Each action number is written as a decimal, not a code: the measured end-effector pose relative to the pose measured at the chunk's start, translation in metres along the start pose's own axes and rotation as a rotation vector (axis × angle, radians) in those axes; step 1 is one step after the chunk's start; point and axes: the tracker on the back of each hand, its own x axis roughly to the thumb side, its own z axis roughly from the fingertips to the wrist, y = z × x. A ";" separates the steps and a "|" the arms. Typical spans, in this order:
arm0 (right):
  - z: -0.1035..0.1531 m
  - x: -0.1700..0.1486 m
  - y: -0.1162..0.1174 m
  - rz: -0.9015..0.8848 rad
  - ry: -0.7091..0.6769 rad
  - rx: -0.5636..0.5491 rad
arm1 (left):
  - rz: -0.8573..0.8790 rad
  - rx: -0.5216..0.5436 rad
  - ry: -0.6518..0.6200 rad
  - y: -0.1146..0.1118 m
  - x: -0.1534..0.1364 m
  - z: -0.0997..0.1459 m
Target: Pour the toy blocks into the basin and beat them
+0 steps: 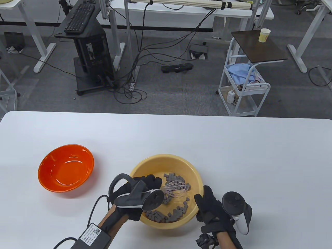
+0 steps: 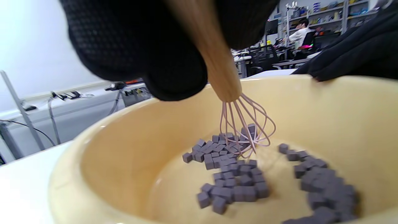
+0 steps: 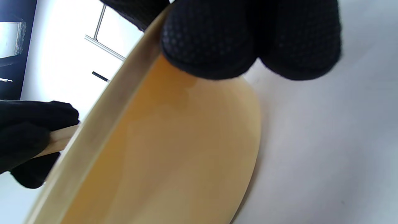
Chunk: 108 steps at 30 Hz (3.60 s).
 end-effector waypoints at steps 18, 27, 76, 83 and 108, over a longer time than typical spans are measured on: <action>0.002 0.001 0.004 -0.074 0.040 -0.044 | -0.121 -0.126 0.114 0.012 -0.034 0.026; 0.003 0.001 0.004 -0.072 0.042 -0.068 | -0.058 -0.283 0.036 0.036 -0.034 0.035; 0.004 -0.002 0.002 -0.144 0.032 -0.063 | -0.236 -0.172 0.161 0.001 0.004 0.009; 0.005 -0.002 0.002 -0.147 0.032 -0.060 | -0.300 -0.261 0.172 0.017 -0.002 0.029; 0.005 -0.002 0.002 -0.166 0.037 -0.043 | 0.106 -0.296 -0.023 0.022 0.009 0.021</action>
